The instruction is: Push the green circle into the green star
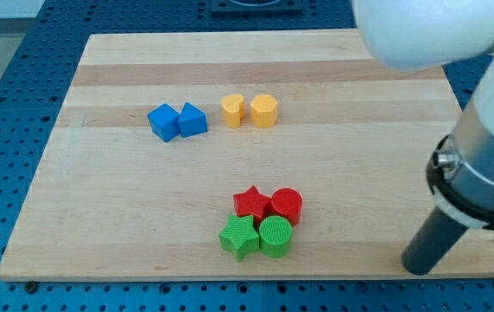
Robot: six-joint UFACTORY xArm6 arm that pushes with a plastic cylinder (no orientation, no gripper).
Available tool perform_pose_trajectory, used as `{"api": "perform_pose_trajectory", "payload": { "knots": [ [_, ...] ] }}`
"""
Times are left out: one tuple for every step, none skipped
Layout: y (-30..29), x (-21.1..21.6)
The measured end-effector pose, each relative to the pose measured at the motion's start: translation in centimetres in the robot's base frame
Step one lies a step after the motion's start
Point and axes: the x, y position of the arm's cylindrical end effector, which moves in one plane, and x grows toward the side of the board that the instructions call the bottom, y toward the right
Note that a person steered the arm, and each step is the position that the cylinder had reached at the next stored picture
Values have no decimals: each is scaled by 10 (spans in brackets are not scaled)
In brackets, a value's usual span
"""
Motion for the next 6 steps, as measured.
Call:
{"api": "perform_pose_trajectory", "payload": {
  "knots": [
    [-69,-2],
    [-137,-8],
    [-202,-18],
    [-245,-34],
    [-245,-25],
    [-224,-7]
  ]
}}
